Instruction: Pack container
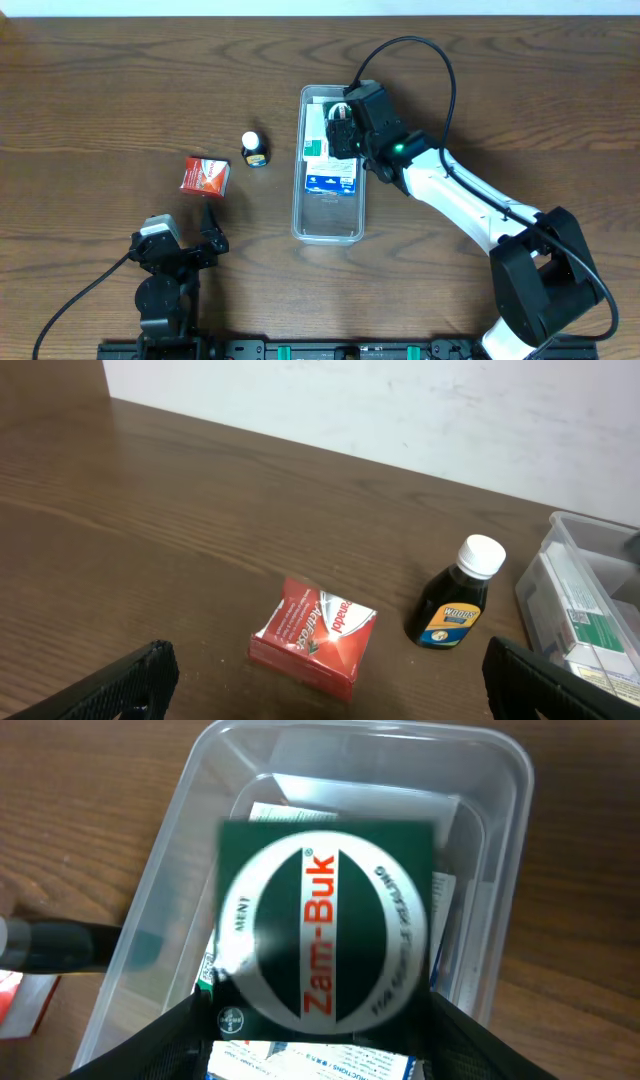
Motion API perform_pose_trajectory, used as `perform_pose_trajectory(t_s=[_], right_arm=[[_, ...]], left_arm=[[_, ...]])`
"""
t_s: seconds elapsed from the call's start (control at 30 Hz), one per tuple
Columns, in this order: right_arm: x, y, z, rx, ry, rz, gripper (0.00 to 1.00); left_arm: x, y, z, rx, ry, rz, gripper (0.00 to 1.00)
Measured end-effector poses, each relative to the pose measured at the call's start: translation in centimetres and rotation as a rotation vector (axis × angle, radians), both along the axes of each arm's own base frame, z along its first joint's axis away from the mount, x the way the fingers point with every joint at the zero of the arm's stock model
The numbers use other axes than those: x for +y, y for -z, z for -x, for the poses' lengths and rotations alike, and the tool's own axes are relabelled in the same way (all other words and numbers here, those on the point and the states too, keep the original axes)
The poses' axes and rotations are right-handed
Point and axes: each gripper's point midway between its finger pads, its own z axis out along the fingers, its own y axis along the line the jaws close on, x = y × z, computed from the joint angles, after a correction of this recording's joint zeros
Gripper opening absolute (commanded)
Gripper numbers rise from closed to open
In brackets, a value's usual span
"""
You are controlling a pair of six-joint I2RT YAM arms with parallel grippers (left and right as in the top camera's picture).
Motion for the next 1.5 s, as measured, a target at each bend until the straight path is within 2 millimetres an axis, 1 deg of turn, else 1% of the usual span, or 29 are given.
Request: perform_pose_trajectory(t_s=[0.07, 0.1, 0.37, 0.5, 0.57, 0.63, 0.67, 0.8, 0.83, 0.9, 0.93, 0.97, 1.03, 1.07, 1.1, 1.13, 1.17, 1.2, 1.3, 1.33, 1.37, 1.43, 1.5], right_arm=[[-0.1, 0.1, 0.0, 0.003, 0.002, 0.003, 0.69], [-0.1, 0.1, 0.1, 0.005, 0.003, 0.003, 0.69], [0.0, -0.7, -0.2, 0.005, 0.005, 0.009, 0.64], [0.4, -2.0, -0.7, -0.015, 0.003, -0.004, 0.47], [0.6, -2.4, -0.8, -0.019, -0.002, -0.015, 0.45], [0.7, -2.3, -0.6, -0.008, -0.010, -0.014, 0.38], [0.7, -2.1, -0.4, 0.001, -0.012, -0.011, 0.38], [0.6, -2.3, 0.0, 0.013, -0.018, -0.014, 0.38], [0.5, -2.6, 0.2, 0.015, -0.019, -0.016, 0.40], [-0.2, -4.1, 0.7, 0.014, -0.015, -0.023, 0.43], [-0.9, -5.2, 0.9, 0.006, -0.006, -0.030, 0.44], [-1.9, -6.9, 1.1, -0.012, 0.009, -0.044, 0.45], [-4.8, -10.5, 1.3, -0.059, 0.059, -0.073, 0.54], [-7.0, -12.8, 1.4, -0.095, 0.102, -0.088, 0.58], [-8.7, -14.2, 1.6, -0.117, 0.137, -0.098, 0.61], [-11.3, -16.3, 1.9, -0.153, 0.191, -0.106, 0.64], [-13.4, -17.5, 2.3, -0.173, 0.236, -0.109, 0.70], [-15.7, -18.9, 2.9, -0.197, 0.290, -0.111, 0.74], [-19.9, -20.9, 5.0, -0.225, 0.387, -0.105, 0.84], [-20.6, -21.1, 5.5, -0.224, 0.404, -0.103, 0.89], [-21.2, -21.4, 6.2, -0.226, 0.419, -0.102, 0.99], [-21.9, -21.6, 7.2, -0.219, 0.434, -0.097, 0.99], [-22.1, -21.6, 7.9, -0.210, 0.438, -0.092, 0.99]], left_arm=[[0.0, 0.0, 0.0, 0.000, 0.000, 0.000, 0.98], [0.0, 0.0, 0.0, 0.000, 0.000, 0.000, 0.98], [0.0, 0.0, 0.0, 0.000, 0.000, 0.000, 0.98], [0.0, 0.0, 0.0, 0.000, 0.000, 0.000, 0.98], [0.0, 0.0, 0.0, 0.000, 0.000, 0.000, 0.98], [0.0, 0.0, 0.0, 0.000, 0.000, 0.000, 0.98], [0.0, 0.0, 0.0, 0.000, 0.000, 0.000, 0.98], [0.0, 0.0, 0.0, 0.000, 0.000, 0.000, 0.98], [0.0, 0.0, 0.0, 0.000, 0.000, 0.000, 0.98], [0.0, 0.0, 0.0, 0.000, 0.000, 0.000, 0.98], [0.0, 0.0, 0.0, 0.000, 0.000, 0.000, 0.98], [0.0, 0.0, 0.0, 0.000, 0.000, 0.000, 0.98], [0.0, 0.0, 0.0, 0.000, 0.000, 0.000, 0.98], [0.0, 0.0, 0.0, 0.000, 0.000, 0.000, 0.98], [0.0, 0.0, 0.0, 0.000, 0.000, 0.000, 0.98], [0.0, 0.0, 0.0, 0.000, 0.000, 0.000, 0.98], [0.0, 0.0, 0.0, 0.000, 0.000, 0.000, 0.98], [0.0, 0.0, 0.0, 0.000, 0.000, 0.000, 0.98], [0.0, 0.0, 0.0, 0.000, 0.000, 0.000, 0.98], [0.0, 0.0, 0.0, 0.000, 0.000, 0.000, 0.98], [0.0, 0.0, 0.0, 0.000, 0.000, 0.000, 0.98], [0.0, 0.0, 0.0, 0.000, 0.000, 0.000, 0.98], [0.0, 0.0, 0.0, 0.000, 0.000, 0.000, 0.98]])
